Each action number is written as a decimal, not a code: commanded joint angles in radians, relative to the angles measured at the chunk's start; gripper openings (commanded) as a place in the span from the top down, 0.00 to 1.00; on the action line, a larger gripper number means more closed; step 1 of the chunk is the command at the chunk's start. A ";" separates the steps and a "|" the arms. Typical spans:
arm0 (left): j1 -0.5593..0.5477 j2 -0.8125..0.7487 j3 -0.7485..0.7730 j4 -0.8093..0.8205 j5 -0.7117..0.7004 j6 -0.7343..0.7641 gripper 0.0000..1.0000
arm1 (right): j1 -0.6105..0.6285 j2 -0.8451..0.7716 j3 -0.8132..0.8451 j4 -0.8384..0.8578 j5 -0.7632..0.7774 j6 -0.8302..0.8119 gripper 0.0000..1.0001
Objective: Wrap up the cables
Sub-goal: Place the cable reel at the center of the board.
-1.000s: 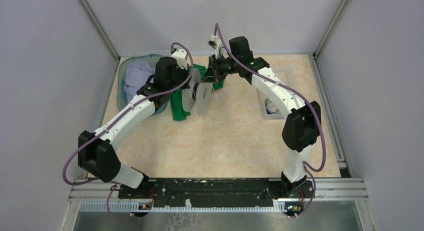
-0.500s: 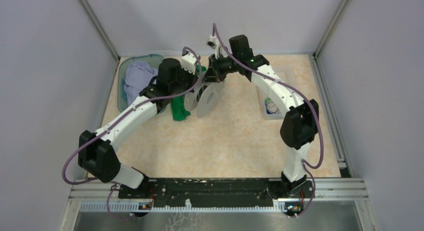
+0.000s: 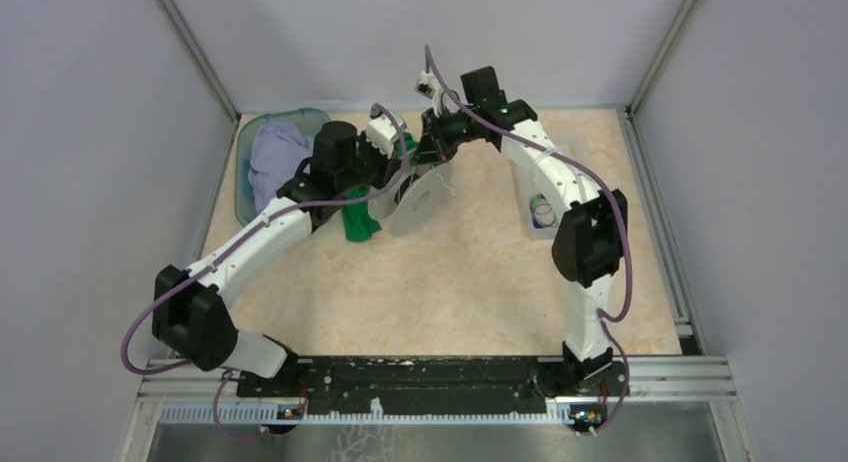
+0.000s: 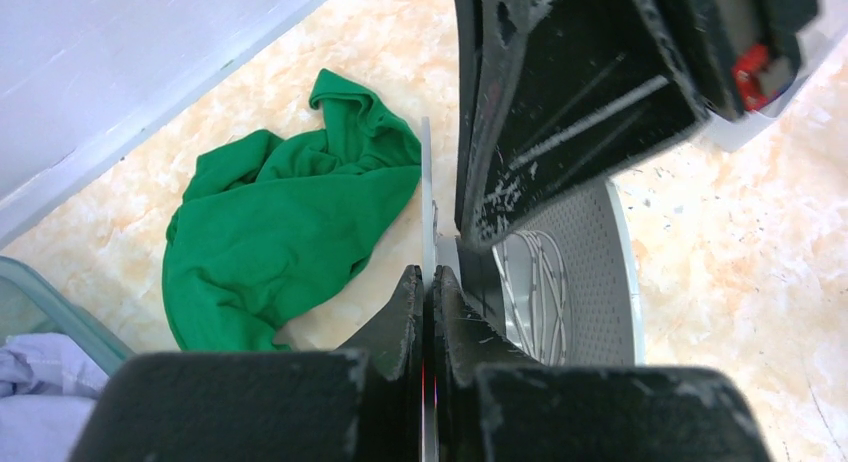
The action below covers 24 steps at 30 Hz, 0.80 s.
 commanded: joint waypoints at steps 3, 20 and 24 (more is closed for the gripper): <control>-0.003 -0.046 -0.009 0.009 0.107 0.053 1.00 | -0.059 0.058 0.166 -0.106 -0.062 -0.205 1.00; 0.017 -0.069 -0.005 -0.031 0.249 0.076 1.00 | -0.071 0.129 0.289 -0.450 -0.024 -0.665 1.00; 0.029 -0.071 -0.004 -0.033 0.292 0.068 1.00 | -0.080 0.125 0.272 -0.447 -0.022 -0.679 0.99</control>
